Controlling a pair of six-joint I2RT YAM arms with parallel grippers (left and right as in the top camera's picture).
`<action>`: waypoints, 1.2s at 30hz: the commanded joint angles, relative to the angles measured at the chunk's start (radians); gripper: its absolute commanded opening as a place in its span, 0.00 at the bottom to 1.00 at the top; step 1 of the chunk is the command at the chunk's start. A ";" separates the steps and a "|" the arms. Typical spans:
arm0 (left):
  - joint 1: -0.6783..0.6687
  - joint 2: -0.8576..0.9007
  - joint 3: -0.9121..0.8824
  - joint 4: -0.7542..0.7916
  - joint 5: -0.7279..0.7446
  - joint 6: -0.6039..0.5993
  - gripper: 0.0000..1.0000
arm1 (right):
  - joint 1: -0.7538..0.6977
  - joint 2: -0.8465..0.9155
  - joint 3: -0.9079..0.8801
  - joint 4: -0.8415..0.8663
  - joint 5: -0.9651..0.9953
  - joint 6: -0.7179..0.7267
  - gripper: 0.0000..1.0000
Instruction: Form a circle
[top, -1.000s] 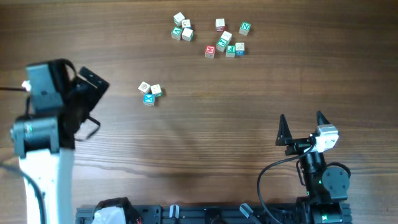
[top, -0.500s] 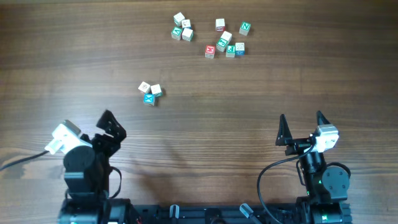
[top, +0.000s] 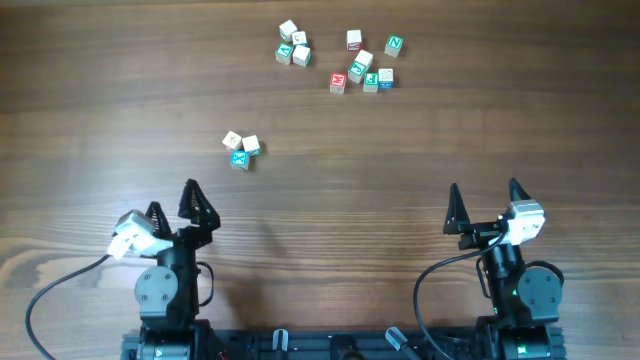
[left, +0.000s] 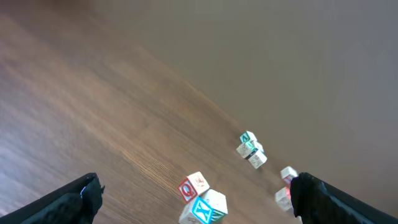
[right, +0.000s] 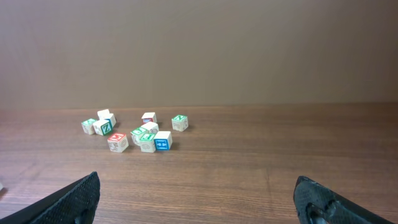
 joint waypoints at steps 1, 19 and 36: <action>-0.011 -0.027 -0.008 -0.008 0.097 0.225 1.00 | 0.005 -0.009 -0.001 0.002 -0.006 0.012 1.00; -0.034 -0.050 -0.008 -0.018 0.194 0.391 1.00 | 0.005 -0.009 -0.001 0.002 -0.006 0.013 1.00; -0.055 -0.050 -0.008 -0.015 0.193 0.391 1.00 | 0.005 -0.009 -0.001 0.002 -0.006 0.013 1.00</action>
